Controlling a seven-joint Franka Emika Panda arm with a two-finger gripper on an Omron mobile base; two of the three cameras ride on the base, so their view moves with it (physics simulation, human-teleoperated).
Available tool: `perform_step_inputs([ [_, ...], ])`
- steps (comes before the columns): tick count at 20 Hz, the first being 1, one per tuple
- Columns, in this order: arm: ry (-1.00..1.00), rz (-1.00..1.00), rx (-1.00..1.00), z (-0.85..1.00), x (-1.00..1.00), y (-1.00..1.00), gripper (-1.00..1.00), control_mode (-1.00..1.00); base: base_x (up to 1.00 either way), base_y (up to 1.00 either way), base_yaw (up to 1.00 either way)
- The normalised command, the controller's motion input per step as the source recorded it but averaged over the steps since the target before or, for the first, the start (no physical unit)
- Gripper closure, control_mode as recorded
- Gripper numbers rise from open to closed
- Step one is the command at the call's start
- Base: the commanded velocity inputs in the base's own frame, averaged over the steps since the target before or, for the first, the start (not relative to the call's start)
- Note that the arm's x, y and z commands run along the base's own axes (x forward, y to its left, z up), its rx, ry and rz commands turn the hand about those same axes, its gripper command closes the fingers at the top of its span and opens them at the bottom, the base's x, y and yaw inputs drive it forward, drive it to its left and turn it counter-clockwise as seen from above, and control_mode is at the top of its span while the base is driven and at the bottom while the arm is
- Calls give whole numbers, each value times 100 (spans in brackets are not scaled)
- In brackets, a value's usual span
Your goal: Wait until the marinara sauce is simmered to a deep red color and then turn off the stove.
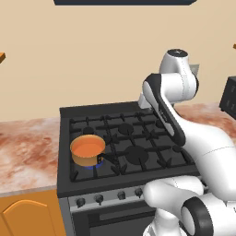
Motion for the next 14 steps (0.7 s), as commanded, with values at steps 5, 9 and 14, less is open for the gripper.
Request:
perform_step_inputs([
  [5,0,0,0,0,0,0,-100,-100,0,0,0],
  [9,0,0,0,0,0,0,-100,-100,0,0,0],
  [14,0,0,0,0,0,0,-100,-100,0,0,0],
])
